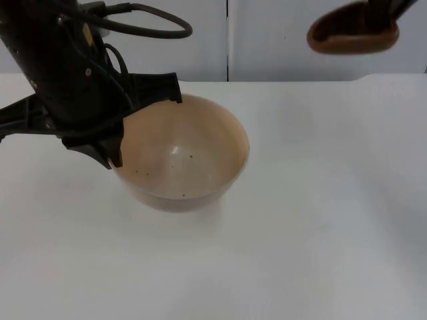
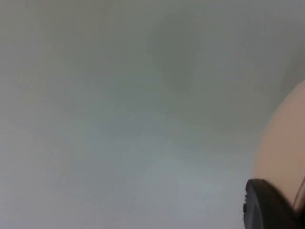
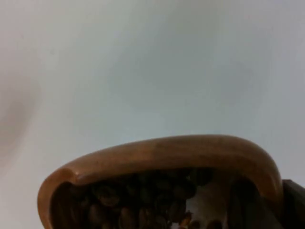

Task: Pick up the bowl with the left hand and pour the coffee beans from the cup into the bowl with the right hand.

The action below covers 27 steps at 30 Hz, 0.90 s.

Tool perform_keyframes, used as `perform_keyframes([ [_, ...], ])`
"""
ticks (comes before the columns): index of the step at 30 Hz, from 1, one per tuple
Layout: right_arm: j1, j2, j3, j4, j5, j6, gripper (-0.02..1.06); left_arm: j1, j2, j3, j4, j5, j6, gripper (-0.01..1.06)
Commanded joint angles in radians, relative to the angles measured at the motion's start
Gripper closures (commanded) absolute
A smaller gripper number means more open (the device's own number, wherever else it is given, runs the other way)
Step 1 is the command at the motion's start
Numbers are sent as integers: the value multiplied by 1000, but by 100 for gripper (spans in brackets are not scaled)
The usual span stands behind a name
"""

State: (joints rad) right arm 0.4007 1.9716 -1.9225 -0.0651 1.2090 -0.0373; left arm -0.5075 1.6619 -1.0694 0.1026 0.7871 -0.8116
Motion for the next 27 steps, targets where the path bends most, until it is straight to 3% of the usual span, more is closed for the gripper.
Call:
perform_keyframes([
  [1,7,-12,-17,7,12,-8,105,-3,-7,-4,-6,-14,-8,105],
  [7,28,-12,-17,7,12,-8,105,-3,-7,-4,-6,-18,-8,105],
  [17,154,-12,-17,-19,12,-8,105,-3,-7,-4,-6,-18,-8,105],
  [21,251,-12,-17,-100,12,-5,105,-3,-7,-4,-6,-15,-8,105],
  [27,324,-12,-17,-146,12,-5,105,-3,-7,-4,-6,-15,-8,105],
])
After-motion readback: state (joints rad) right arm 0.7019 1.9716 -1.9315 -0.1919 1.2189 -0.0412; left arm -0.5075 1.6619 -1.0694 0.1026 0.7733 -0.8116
